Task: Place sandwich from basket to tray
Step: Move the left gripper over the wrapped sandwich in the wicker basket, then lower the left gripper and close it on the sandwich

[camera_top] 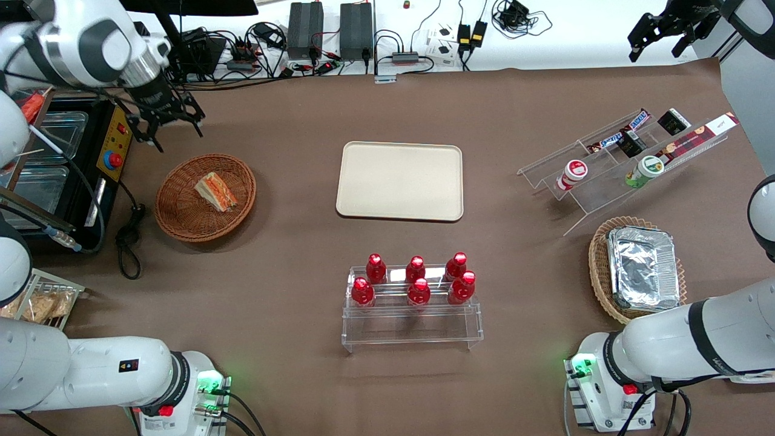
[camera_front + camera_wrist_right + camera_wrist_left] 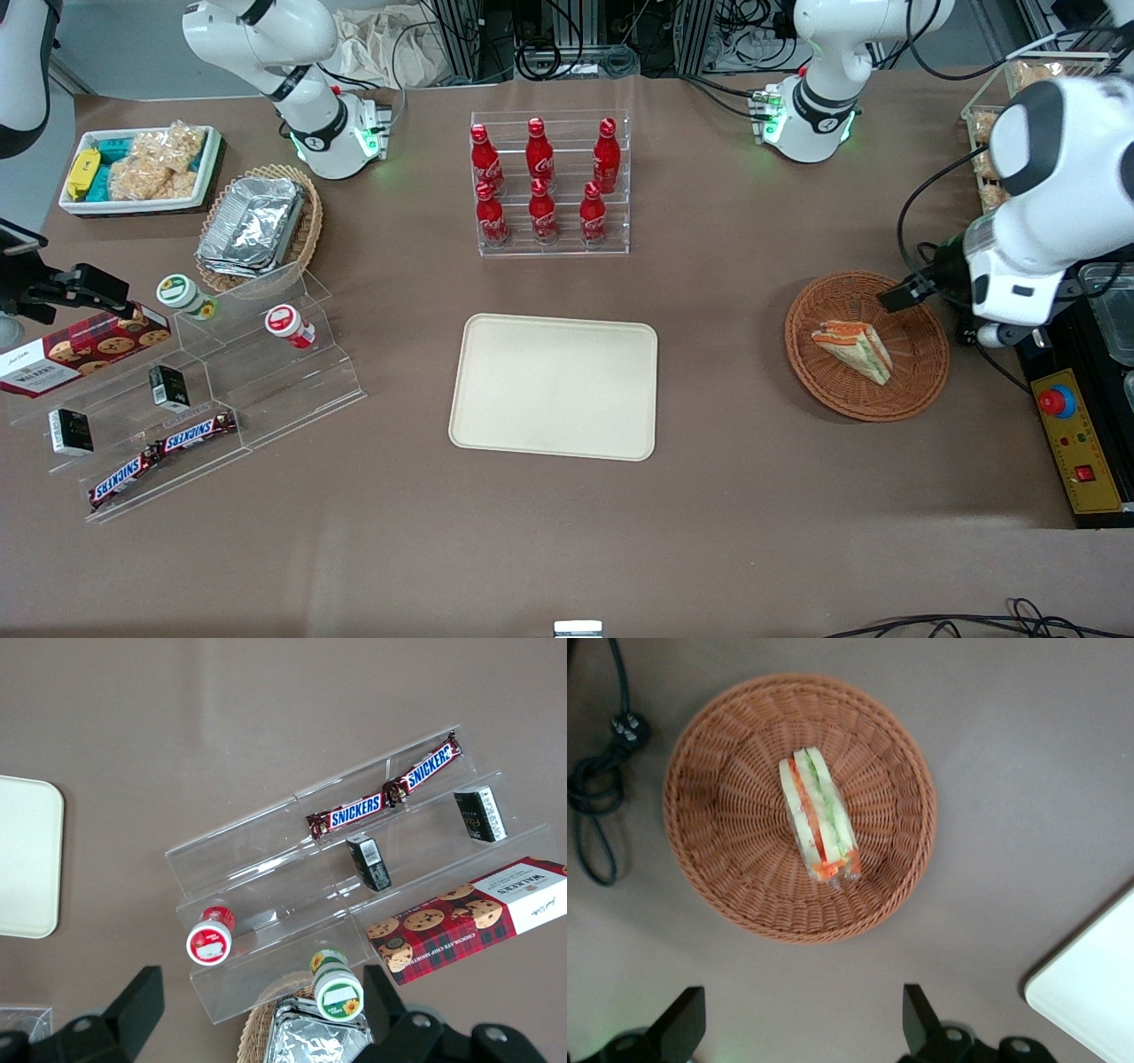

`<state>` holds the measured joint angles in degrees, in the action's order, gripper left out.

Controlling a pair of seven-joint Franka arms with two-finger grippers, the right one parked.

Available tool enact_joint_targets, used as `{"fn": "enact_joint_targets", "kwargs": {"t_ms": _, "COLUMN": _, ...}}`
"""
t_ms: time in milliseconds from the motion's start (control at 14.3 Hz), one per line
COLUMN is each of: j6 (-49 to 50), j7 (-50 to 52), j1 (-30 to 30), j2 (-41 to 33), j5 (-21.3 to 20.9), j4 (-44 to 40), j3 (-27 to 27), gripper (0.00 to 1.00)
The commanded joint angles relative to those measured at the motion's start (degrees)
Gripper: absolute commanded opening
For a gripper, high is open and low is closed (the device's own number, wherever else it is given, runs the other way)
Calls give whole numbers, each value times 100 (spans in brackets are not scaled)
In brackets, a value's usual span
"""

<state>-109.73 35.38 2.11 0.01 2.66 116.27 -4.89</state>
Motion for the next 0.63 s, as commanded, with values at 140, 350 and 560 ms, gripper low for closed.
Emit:
{"fn": "enact_joint_targets", "kwargs": {"t_ms": 140, "j6": -1479, "j7": 538, "j1": 26, "j2": 129, "j5": 59, "j4": 1160, "j3": 6, "gripper": 100}}
{"fn": "enact_joint_targets", "kwargs": {"t_ms": 350, "j6": -1998, "j7": 1022, "j1": 18, "j2": 587, "j5": 59, "j4": 1187, "j3": 15, "gripper": 100}}
{"fn": "enact_joint_targets", "kwargs": {"t_ms": 560, "j6": -2323, "j7": 1557, "j1": 18, "j2": 965, "j5": -195, "j4": 1187, "j3": 15, "gripper": 100}}
